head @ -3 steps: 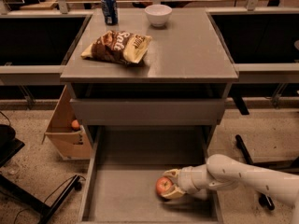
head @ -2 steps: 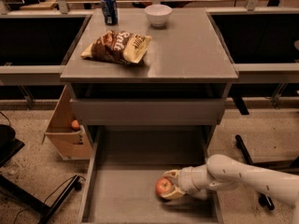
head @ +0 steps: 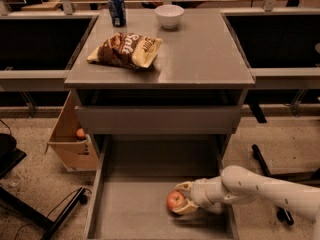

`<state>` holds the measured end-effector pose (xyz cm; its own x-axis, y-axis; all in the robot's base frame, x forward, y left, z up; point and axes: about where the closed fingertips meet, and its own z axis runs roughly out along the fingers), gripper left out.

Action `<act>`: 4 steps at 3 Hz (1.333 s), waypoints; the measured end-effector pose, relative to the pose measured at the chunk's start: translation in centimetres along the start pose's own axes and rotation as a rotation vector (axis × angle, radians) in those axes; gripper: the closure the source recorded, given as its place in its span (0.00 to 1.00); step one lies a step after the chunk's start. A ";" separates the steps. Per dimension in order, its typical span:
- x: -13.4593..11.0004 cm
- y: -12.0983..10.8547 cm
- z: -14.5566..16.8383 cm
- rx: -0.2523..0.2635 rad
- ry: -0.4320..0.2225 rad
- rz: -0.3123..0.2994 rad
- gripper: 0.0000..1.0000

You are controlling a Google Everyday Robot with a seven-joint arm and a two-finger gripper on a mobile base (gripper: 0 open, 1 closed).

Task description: Pick apple from middle drawer and place on counter

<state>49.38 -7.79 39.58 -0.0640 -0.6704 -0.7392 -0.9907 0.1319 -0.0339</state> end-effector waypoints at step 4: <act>0.2 0.5 3.0 -0.015 0.164 -0.016 0.19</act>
Offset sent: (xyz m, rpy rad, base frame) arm 0.0002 0.0199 -0.0208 -0.2309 0.0123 0.0133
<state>49.25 -5.65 37.43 -0.0663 -0.7828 -0.6187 -0.9933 0.1106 -0.0336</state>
